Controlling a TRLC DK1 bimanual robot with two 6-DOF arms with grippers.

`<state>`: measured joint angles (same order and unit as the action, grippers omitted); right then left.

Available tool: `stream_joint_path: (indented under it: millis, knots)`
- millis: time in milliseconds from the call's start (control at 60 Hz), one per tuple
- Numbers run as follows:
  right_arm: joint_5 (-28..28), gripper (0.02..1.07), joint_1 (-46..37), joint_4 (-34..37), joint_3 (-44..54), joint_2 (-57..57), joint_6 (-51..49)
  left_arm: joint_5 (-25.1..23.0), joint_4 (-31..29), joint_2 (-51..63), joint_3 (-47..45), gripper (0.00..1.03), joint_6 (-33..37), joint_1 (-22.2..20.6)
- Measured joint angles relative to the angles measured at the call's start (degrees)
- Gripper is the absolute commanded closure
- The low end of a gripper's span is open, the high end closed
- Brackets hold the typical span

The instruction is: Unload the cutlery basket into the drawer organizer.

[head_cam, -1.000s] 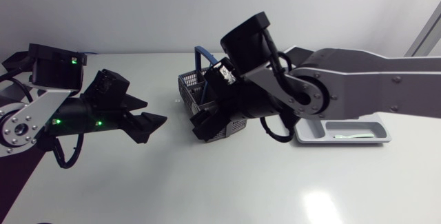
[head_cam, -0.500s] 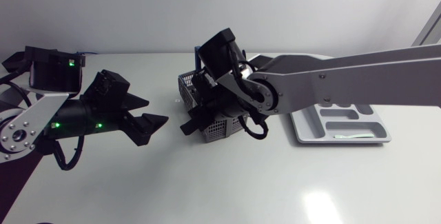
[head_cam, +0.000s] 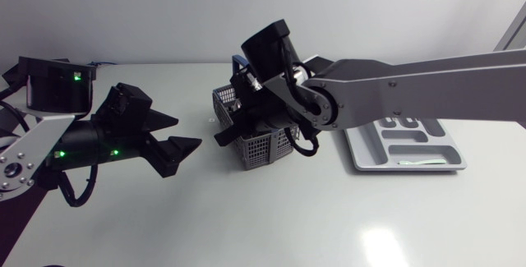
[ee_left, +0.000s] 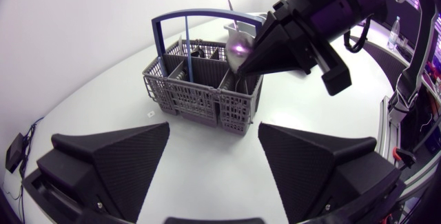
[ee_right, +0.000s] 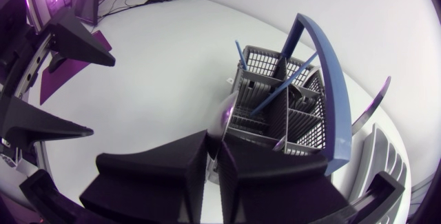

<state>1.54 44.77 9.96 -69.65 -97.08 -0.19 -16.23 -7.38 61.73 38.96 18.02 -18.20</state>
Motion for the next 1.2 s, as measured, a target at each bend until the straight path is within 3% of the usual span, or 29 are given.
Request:
stream_joint_path:
  millis: [383,833,1200]
  knots:
    - [-7.7,0.97,-1.4,5.9,-1.2,11.6,0.3,0.0,3.1,-2.5,-1.1,0.13,0.5,-1.4]
    - [-24.4,0.96,-6.7,8.6,3.1,28.3,2.4,-0.1,2.2,2.6,5.2,0.13,0.5,-10.8]
    - [-33.4,0.95,-7.8,9.4,13.9,33.2,1.6,-11.3,-3.5,6.6,10.3,0.16,1.5,-13.8]
